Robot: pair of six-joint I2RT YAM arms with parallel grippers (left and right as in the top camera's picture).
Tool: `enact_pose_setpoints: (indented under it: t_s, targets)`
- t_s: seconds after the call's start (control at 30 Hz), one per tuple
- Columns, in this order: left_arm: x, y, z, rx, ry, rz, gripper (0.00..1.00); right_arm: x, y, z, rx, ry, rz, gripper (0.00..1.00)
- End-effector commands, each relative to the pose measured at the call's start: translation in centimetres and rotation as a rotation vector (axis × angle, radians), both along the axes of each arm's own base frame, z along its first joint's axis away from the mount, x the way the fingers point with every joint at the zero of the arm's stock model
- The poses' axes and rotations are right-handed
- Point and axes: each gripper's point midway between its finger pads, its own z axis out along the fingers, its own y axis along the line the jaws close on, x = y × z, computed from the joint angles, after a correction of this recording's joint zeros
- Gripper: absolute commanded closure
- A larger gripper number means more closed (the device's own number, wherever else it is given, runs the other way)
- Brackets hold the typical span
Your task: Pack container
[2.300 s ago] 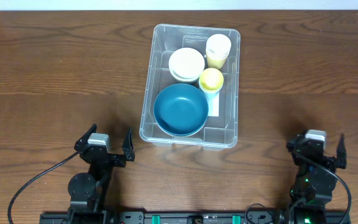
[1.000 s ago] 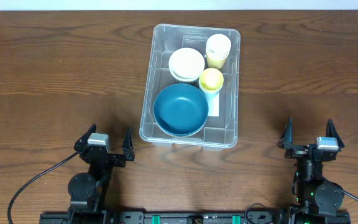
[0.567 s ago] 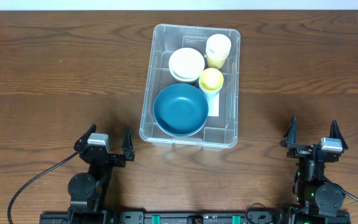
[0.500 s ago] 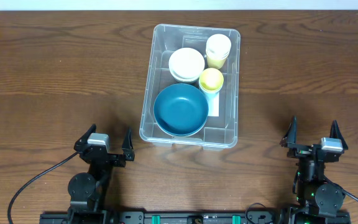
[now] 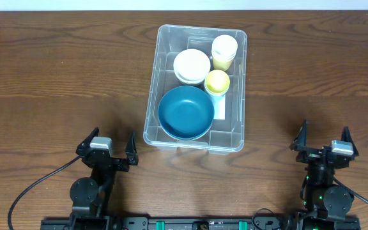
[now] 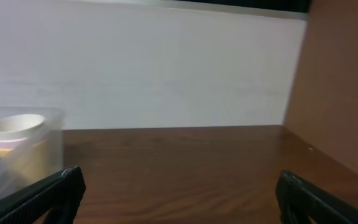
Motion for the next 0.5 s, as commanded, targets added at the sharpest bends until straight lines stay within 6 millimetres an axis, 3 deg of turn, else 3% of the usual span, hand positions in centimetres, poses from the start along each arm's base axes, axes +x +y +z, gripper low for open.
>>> enact_pose_setpoints:
  t_s: [0.0,0.47]
  targets:
    - [0.06,-0.03,-1.82,0.013,0.037,-0.001,0.02,-0.62,-2.15,-0.08,0.025,-0.006,-0.122,0.01]
    - [0.06,-0.03,-1.83,0.013,0.038,-0.001,0.02,-0.74,-2.50,-0.19,0.028,-0.003,-0.143,0.01]
